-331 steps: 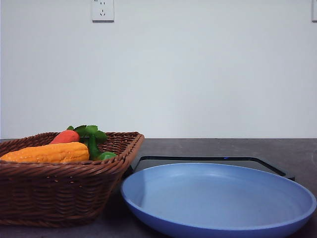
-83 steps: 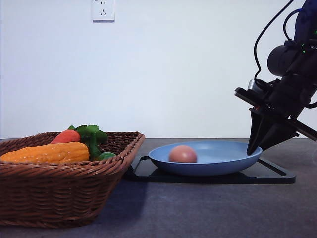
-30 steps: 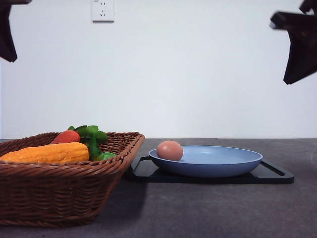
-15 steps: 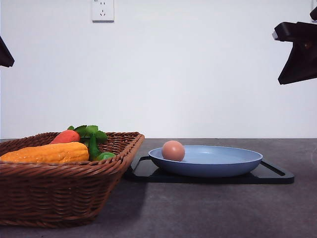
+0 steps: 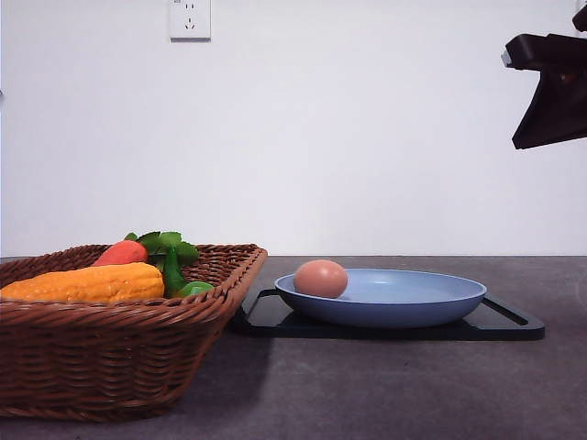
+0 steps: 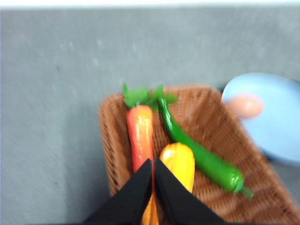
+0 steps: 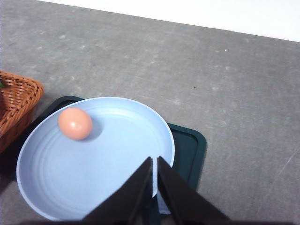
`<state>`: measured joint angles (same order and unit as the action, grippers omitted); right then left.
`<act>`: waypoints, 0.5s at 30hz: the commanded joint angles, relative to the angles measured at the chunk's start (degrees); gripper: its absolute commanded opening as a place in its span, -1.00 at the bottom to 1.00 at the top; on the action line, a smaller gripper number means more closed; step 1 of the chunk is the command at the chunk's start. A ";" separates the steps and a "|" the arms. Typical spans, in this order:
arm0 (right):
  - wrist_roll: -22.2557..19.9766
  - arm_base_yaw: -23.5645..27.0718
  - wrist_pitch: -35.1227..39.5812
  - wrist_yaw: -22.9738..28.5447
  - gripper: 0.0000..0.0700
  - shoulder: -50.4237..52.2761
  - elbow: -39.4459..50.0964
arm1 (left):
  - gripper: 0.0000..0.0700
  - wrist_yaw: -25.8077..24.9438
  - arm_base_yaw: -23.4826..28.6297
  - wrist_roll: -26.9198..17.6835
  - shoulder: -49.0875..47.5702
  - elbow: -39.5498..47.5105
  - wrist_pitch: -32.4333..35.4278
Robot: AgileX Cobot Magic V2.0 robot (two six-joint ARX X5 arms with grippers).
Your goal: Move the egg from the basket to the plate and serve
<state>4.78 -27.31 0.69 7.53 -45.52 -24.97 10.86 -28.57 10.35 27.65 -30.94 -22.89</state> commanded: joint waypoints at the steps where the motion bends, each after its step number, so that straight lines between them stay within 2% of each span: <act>1: 0.72 -0.26 0.63 0.09 -1.00 -0.42 -0.42 | -1.00 0.04 0.73 -1.08 -4.74 -0.76 0.58; 5: 0.72 -0.26 0.63 0.07 -1.00 -0.42 -0.42 | -1.00 0.08 6.33 -1.37 -13.30 0.38 2.70; 7: 0.74 -0.26 0.63 0.07 -1.00 -0.42 -0.42 | -1.00 0.08 9.89 -2.93 -15.92 2.33 4.52; 11: 0.72 -0.26 0.63 0.07 -1.00 -0.42 -0.42 | -1.00 0.02 15.64 -5.88 -19.08 7.73 7.06; 15: 0.72 -0.26 0.63 0.07 -1.00 -0.42 -0.42 | -1.00 -0.36 19.96 -6.19 -21.80 14.41 9.64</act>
<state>4.78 -27.31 0.69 7.53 -45.52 -24.97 10.63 -8.74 5.29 6.21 -16.80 -14.42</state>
